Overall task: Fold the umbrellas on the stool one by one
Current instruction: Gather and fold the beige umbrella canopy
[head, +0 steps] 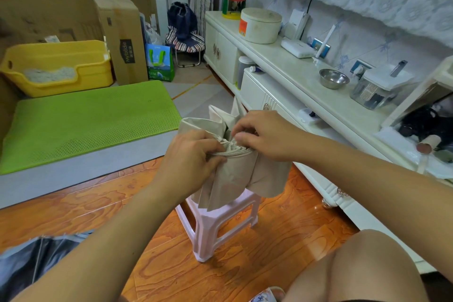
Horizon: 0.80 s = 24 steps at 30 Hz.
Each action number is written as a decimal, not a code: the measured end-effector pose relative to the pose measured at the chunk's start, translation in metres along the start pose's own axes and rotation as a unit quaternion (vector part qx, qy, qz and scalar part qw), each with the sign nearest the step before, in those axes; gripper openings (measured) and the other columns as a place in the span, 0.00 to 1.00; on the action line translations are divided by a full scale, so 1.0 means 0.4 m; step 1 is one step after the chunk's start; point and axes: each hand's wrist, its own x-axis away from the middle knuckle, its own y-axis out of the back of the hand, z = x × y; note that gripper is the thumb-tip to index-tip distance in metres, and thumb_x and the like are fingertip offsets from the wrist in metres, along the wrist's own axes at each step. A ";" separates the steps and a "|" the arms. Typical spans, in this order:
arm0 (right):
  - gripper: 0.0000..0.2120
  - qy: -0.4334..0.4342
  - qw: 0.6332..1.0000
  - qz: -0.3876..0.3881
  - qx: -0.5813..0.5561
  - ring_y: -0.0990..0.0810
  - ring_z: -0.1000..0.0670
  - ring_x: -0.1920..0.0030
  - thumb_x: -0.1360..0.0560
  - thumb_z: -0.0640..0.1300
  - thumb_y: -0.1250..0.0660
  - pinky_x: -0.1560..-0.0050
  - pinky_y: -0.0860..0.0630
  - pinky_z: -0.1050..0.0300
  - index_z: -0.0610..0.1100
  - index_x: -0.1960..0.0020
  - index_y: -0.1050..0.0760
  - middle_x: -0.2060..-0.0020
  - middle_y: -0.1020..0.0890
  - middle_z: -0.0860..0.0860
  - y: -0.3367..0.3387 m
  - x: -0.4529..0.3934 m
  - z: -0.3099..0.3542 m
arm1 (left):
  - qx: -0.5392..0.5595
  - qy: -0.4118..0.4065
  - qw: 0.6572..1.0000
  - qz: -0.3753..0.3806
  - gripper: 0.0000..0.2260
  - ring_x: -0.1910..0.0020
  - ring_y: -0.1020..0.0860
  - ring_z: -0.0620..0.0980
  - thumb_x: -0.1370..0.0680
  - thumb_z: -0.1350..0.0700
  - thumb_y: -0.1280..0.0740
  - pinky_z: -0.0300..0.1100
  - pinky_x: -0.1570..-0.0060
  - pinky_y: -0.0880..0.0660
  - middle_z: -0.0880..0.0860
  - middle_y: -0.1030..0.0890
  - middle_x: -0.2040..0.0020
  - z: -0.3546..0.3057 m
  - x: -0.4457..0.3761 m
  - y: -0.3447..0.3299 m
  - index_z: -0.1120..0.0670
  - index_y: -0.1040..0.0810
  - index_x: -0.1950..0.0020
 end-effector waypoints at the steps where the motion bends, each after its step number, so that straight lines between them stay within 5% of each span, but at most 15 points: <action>1: 0.12 0.002 1.000 0.010 -0.008 0.24 0.54 0.47 0.24 0.51 0.27 0.43 0.29 0.57 0.47 0.44 0.17 0.48 0.19 0.50 -0.001 0.006 0.001 | 0.001 -0.002 1.000 0.003 0.06 0.57 0.21 0.50 0.29 0.51 0.26 0.51 0.59 0.22 0.45 0.19 0.55 -0.002 0.002 0.000 0.48 0.14 0.53; 4: 0.22 0.017 0.999 0.043 0.008 0.25 0.52 0.43 0.31 0.56 0.22 0.40 0.29 0.57 0.49 0.41 0.21 0.44 0.24 0.52 -0.009 0.023 -0.005 | -0.003 0.005 1.000 -0.001 0.08 0.56 0.21 0.50 0.28 0.50 0.29 0.49 0.60 0.23 0.43 0.19 0.55 -0.003 0.007 -0.004 0.48 0.14 0.52; 8: 0.20 0.035 0.999 0.026 0.000 0.24 0.54 0.46 0.31 0.51 0.21 0.42 0.27 0.53 0.48 0.43 0.21 0.46 0.22 0.53 -0.019 0.034 -0.018 | 0.003 -0.021 1.000 0.007 0.05 0.60 0.26 0.44 0.28 0.53 0.28 0.44 0.63 0.27 0.43 0.21 0.56 -0.016 0.008 -0.011 0.49 0.16 0.53; 12: 0.26 0.061 0.998 0.023 -0.013 0.26 0.57 0.43 0.28 0.46 0.22 0.38 0.33 0.65 0.48 0.32 0.24 0.43 0.20 0.54 -0.022 0.042 -0.026 | 0.008 -0.025 0.999 0.021 0.07 0.61 0.29 0.43 0.28 0.54 0.29 0.43 0.63 0.31 0.44 0.21 0.55 -0.032 0.009 -0.013 0.49 0.19 0.51; 14: 0.29 0.069 0.997 0.026 -0.007 0.26 0.54 0.43 0.26 0.47 0.25 0.37 0.32 0.61 0.51 0.28 0.27 0.45 0.21 0.56 -0.030 0.045 -0.032 | 0.021 -0.002 0.999 0.027 0.10 0.61 0.31 0.42 0.27 0.56 0.28 0.44 0.63 0.32 0.41 0.23 0.58 -0.040 0.010 -0.010 0.46 0.25 0.50; 18: 0.24 0.105 0.994 0.015 0.025 0.28 0.51 0.48 0.26 0.49 0.30 0.43 0.27 0.45 0.52 0.30 0.25 0.52 0.26 0.63 -0.042 0.048 -0.037 | 0.085 0.064 0.994 0.024 0.19 0.57 0.25 0.37 0.26 0.58 0.26 0.31 0.62 0.32 0.38 0.24 0.57 -0.045 0.007 -0.009 0.40 0.35 0.50; 21: 0.20 0.105 0.994 0.006 0.021 0.25 0.50 0.47 0.26 0.48 0.29 0.43 0.27 0.47 0.51 0.34 0.21 0.50 0.21 0.55 -0.040 0.046 -0.046 | 0.095 0.069 0.992 0.035 0.20 0.55 0.24 0.36 0.27 0.56 0.25 0.32 0.60 0.34 0.39 0.24 0.54 -0.042 0.004 -0.008 0.40 0.34 0.47; 24: 0.14 0.115 0.993 -0.004 0.036 0.24 0.49 0.47 0.25 0.50 0.29 0.44 0.26 0.47 0.51 0.40 0.19 0.50 0.19 0.54 -0.040 0.048 -0.053 | 0.107 0.027 0.994 0.019 0.21 0.46 0.25 0.41 0.27 0.46 0.26 0.37 0.47 0.30 0.44 0.22 0.47 -0.038 -0.001 0.006 0.45 0.28 0.36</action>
